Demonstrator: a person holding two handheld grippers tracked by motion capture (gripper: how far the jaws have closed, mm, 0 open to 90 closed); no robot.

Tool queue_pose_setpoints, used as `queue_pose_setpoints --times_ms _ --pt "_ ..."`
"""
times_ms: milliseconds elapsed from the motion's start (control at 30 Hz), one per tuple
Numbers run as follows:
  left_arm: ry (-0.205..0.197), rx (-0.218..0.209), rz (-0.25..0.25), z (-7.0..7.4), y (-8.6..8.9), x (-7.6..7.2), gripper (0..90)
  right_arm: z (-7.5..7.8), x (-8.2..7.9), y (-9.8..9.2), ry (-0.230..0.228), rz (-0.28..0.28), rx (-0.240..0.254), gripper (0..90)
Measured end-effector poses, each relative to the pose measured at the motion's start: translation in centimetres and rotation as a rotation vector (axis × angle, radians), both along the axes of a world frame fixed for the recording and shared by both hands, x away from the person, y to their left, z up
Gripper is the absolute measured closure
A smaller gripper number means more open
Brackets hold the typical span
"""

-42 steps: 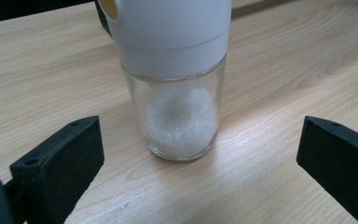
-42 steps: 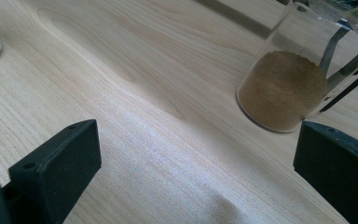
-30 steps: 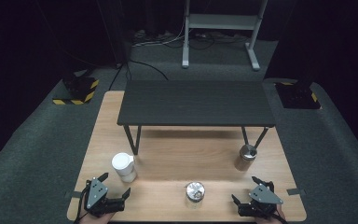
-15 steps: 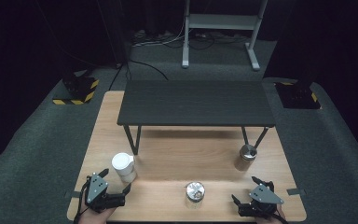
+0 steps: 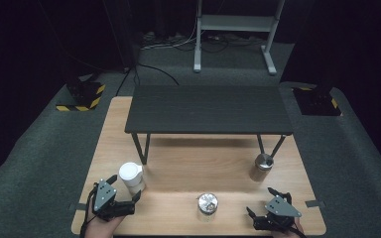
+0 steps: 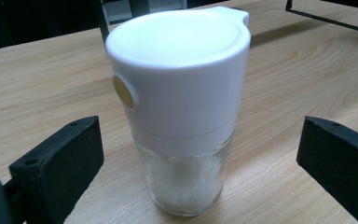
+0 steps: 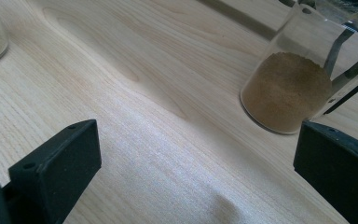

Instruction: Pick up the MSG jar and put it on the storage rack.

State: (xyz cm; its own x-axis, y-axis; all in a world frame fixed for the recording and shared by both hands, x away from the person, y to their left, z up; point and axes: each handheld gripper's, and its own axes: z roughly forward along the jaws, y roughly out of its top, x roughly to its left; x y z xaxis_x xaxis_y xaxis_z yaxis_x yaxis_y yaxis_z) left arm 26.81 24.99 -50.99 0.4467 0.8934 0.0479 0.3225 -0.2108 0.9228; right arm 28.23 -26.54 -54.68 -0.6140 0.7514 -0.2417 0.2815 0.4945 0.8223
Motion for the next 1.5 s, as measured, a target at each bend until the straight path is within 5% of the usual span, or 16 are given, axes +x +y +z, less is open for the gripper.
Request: queue_pose_setpoints --times_ms 667,1033,1500 --pt "-0.002 -0.045 0.017 -0.6 -0.1 1.1 1.7 0.0 0.0 0.0 0.001 0.002 0.002 0.0" --pt "-0.026 -0.091 0.034 -0.8 -0.1 1.5 8.1 0.0 0.1 0.0 0.021 -0.01 -0.015 0.0" --pt "-0.063 -0.08 0.049 -1.0 -0.7 1.9 22.0 -0.1 0.1 0.0 0.025 -0.006 -0.026 0.0"
